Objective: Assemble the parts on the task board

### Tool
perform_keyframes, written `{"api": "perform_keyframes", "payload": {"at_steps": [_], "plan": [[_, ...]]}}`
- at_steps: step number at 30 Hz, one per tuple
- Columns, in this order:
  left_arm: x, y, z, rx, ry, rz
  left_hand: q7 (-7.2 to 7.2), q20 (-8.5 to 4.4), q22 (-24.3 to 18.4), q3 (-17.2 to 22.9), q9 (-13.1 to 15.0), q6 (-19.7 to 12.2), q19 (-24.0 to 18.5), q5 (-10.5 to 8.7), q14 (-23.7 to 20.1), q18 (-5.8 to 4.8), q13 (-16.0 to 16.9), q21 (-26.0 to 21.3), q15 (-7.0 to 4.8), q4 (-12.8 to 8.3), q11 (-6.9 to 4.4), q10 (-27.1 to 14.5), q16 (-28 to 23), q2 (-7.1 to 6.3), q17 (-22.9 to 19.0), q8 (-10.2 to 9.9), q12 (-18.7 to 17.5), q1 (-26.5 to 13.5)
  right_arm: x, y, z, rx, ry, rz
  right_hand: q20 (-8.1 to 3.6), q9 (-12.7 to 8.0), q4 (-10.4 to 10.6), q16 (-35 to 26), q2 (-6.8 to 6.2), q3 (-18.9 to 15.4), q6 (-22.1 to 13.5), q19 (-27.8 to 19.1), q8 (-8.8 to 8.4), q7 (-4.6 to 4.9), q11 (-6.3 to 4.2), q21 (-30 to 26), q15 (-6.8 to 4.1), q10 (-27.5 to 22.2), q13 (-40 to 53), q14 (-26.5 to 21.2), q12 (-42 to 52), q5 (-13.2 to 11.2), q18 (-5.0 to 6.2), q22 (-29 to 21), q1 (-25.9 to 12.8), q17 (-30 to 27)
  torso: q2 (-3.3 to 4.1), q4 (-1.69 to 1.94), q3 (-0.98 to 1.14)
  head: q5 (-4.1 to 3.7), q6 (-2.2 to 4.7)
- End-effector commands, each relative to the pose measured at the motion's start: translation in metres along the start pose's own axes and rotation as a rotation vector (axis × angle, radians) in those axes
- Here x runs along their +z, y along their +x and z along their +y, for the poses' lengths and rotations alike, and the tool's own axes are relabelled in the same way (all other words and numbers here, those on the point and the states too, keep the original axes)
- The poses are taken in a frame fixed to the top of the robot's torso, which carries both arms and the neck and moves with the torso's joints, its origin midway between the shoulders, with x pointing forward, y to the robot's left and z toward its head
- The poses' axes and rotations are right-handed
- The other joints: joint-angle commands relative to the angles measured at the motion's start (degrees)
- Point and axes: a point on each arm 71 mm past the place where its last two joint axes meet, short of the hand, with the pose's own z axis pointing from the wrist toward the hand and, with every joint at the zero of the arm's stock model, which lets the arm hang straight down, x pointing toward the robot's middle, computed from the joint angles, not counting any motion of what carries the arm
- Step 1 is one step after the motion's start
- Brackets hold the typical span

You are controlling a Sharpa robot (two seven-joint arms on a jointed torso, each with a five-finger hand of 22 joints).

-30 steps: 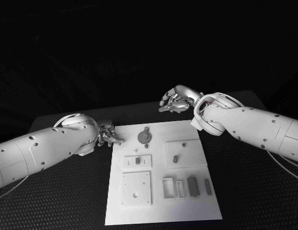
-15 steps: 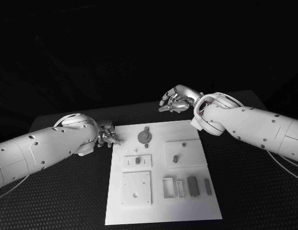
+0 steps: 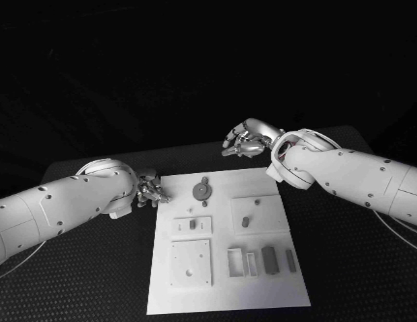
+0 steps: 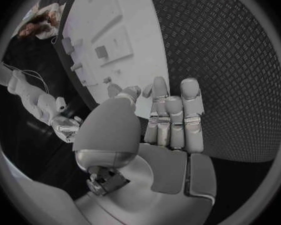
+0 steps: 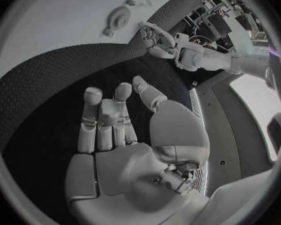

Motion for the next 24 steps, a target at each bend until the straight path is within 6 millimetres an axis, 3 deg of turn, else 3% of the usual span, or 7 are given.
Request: {"api": "perform_keyframes", "payload": {"at_steps": [1, 12, 15, 19, 24], "plan": [[0.0002, 0.0009, -0.0014, -0.035, 0.005, 0.027, 0.15, -0.2, 1.4, -0.3, 0.1, 0.3, -0.4, 0.41, -0.3, 3.87, 0.1, 0.3, -0.08, 0.1, -0.09, -0.3, 0.4, 0.69, -0.1, 0.4, 0.4, 0.1, 0.0, 0.001, 0.0011, 0.001, -0.01, 0.011, -0.23, 0.1, 0.1, -0.3, 0.11, -0.1, -0.4, 0.2, -0.38, -0.05, 0.08, -0.2, 0.23, -0.2, 0.1, 0.0, -0.2, -0.1, 0.71, 0.9, -0.4, 0.1, 0.0, 0.01, -0.02, -0.02, 0.04], [0.0009, -0.0006, 0.0007, -0.046, -0.003, 0.027, 0.09, -0.23, 1.4, -1.1, 0.2, 0.4, -0.5, 0.17, -0.4, 3.83, 0.4, 0.7, -0.14, 0.4, -0.14, -0.3, 0.8, 0.9, -0.1, 0.5, 0.5, -0.8, 0.0003, 0.0012, 0.0007, 0.001, -0.008, 0.012, -0.24, 0.1, 0.1, -0.3, 0.11, -0.1, -0.4, 0.2, -0.38, -0.05, 0.08, -0.2, 0.23, -0.2, 0.1, 0.0, -0.2, -0.1, 0.71, 0.9, -0.4, 0.1, 0.04, 0.05, -0.04, -0.1, 0.02], [0.0012, -0.0011, 0.0014, -0.047, -0.009, 0.026, 0.09, -0.26, 1.4, -1.5, 0.2, 0.4, -0.5, -0.36, -0.5, 3.83, 0.5, 0.8, -0.14, 0.5, -0.16, -0.3, 0.9, 0.86, -0.2, 0.5, 0.6, -1.7, 0.0003, 0.0014, 0.0007, 0.001, -0.009, 0.013, -0.24, 0.1, 0.1, -0.3, 0.11, -0.1, -0.4, 0.2, -0.39, -0.05, 0.08, -0.2, 0.23, -0.2, 0.1, 0.0, -0.2, -0.1, 0.71, 0.9, -0.4, 0.1, 0.01, 0.04, -0.04, -0.11, 0.02], [0.0015, -0.0016, 0.0022, -0.048, -0.016, 0.026, 0.03, -0.37, 1.3, -2.1, 0.1, 0.4, -0.6, -2.81, -0.5, 3.93, 0.6, 1.0, -0.22, 0.5, -0.22, -0.3, 1.0, 0.58, -0.4, 0.5, 0.6, -3.6, 0.0003, 0.0015, 0.0007, 0.001, -0.009, 0.013, -0.24, 0.1, 0.1, -0.3, 0.11, -0.1, -0.4, 0.2, -0.39, -0.04, 0.08, -0.2, 0.23, -0.2, 0.1, 0.0, -0.2, -0.1, 0.71, 0.9, -0.4, 0.1, 0.0, 0.02, -0.04, -0.1, 0.03], [0.0018, -0.0022, 0.0026, -0.048, -0.019, 0.022, 0.02, -0.39, 1.3, -2.1, 0.1, 0.4, -0.5, -3.08, -0.5, 3.96, 0.6, 1.0, -0.23, 0.5, -0.23, -0.3, 1.0, 0.48, -0.4, 0.5, 0.6, -3.7, 0.0002, 0.0014, 0.0006, 0.001, -0.008, 0.013, -0.24, 0.1, 0.1, -0.3, 0.1, -0.1, -0.4, 0.2, -0.39, -0.04, 0.08, -0.2, 0.23, -0.2, 0.1, 0.0, -0.2, -0.1, 0.71, 0.9, -0.4, 0.1, 0.03, 0.02, -0.03, -0.13, 0.02]]}}
